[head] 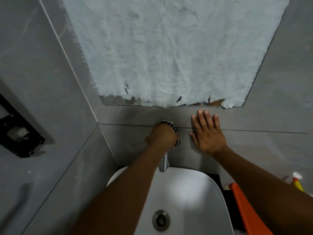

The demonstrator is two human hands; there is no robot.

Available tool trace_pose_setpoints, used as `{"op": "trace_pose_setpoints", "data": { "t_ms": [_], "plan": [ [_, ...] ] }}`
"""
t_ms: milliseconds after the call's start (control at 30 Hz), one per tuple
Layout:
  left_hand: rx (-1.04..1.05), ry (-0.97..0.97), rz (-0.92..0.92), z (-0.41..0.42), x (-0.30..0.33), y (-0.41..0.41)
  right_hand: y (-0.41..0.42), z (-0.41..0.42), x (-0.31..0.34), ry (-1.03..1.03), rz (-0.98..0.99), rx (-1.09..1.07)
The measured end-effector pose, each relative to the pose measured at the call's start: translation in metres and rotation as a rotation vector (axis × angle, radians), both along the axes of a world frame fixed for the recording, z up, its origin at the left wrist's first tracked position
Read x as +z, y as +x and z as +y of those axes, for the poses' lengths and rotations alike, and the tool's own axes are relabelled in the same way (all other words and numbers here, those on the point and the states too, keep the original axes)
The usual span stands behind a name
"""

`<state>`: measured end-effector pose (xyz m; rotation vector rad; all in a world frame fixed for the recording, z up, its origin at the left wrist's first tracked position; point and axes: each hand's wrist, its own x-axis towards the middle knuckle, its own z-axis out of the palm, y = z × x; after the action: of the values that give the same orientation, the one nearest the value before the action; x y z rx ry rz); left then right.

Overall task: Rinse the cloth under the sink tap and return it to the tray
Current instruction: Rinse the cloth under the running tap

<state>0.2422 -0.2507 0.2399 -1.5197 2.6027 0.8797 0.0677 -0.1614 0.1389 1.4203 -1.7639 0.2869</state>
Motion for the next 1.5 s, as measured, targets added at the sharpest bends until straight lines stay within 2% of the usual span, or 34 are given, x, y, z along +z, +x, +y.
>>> {"op": "trace_pose_setpoints", "data": {
  "t_ms": [33, 100, 133, 200, 267, 367, 500, 567, 733, 767, 800, 900, 967, 1000, 1033, 1067, 1133, 1200, 1267, 1333, 1400, 1467, 1500],
  "plan": [
    [0.001, -0.123, -0.117, 0.006, -0.003, -0.002, 0.0, -0.001, -0.001, -0.001, -0.004, -0.002],
    [0.043, -0.129, -0.196, 0.016, -0.009, 0.007, -0.002, -0.001, -0.002, 0.017, -0.003, 0.003],
    [0.065, -0.064, -0.137, 0.02, -0.014, 0.015, -0.003, -0.001, -0.002, 0.027, -0.005, 0.009],
    [0.108, 0.005, 0.134, 0.033, -0.03, 0.037, -0.005, -0.003, -0.003, 0.012, -0.009, 0.015],
    [0.146, -0.024, 0.409, 0.053, -0.047, 0.065, -0.005, -0.004, -0.005, -0.025, 0.004, 0.015],
    [0.151, -0.137, 0.596, 0.085, -0.071, 0.094, -0.006, -0.005, -0.004, -0.038, 0.023, 0.014],
    [0.145, -0.345, 0.535, 0.106, -0.086, 0.101, -0.007, -0.005, -0.006, -0.055, 0.035, 0.006],
    [0.161, -0.364, 0.471, 0.101, -0.079, 0.096, -0.007, -0.006, -0.006, -0.06, 0.046, 0.013],
    [0.099, -0.359, 0.118, 0.049, -0.029, 0.044, -0.008, -0.006, -0.005, -0.047, 0.064, 0.006],
    [0.071, -0.297, 0.074, 0.037, -0.017, 0.03, -0.008, -0.006, -0.005, -0.044, 0.065, -0.004],
    [0.072, -0.173, 0.111, 0.024, -0.006, 0.019, -0.007, -0.006, -0.005, -0.049, 0.064, -0.01],
    [0.206, 0.447, 0.381, -0.017, 0.005, 0.018, -0.006, -0.008, -0.004, -0.073, 0.052, -0.005],
    [0.29, 0.833, 0.478, -0.028, -0.004, 0.032, -0.005, -0.007, -0.002, -0.069, 0.043, -0.002],
    [0.294, 0.922, 0.513, -0.029, -0.01, 0.037, -0.005, -0.006, -0.002, -0.064, 0.042, -0.003],
    [0.285, 0.93, 0.531, -0.029, -0.016, 0.038, -0.004, -0.005, -0.003, -0.058, 0.041, -0.008],
    [0.273, 0.854, 0.545, -0.027, -0.019, 0.037, -0.004, -0.005, -0.003, -0.053, 0.044, -0.009],
    [0.204, 0.524, 0.54, -0.016, -0.018, 0.037, -0.003, -0.004, -0.001, -0.045, 0.04, 0.0],
    [0.067, 0.135, 0.415, 0.003, -0.019, 0.046, -0.002, -0.004, 0.0, -0.039, 0.024, -0.005],
    [0.007, -0.092, 0.341, 0.029, -0.027, 0.063, 0.0, -0.004, -0.001, -0.034, 0.009, -0.01],
    [0.041, -0.099, 0.417, 0.054, -0.043, 0.081, 0.0, -0.005, -0.002, -0.045, 0.009, -0.003],
    [0.126, -0.013, 0.583, 0.072, -0.065, 0.1, -0.001, -0.005, -0.003, -0.057, 0.024, 0.007],
    [0.241, 0.167, 0.746, 0.08, -0.088, 0.114, -0.001, -0.005, -0.003, -0.065, 0.034, 0.014],
    [0.298, 0.32, 0.843, 0.083, -0.097, 0.118, -0.001, -0.006, -0.003, -0.065, 0.035, 0.014]
  ]
}}
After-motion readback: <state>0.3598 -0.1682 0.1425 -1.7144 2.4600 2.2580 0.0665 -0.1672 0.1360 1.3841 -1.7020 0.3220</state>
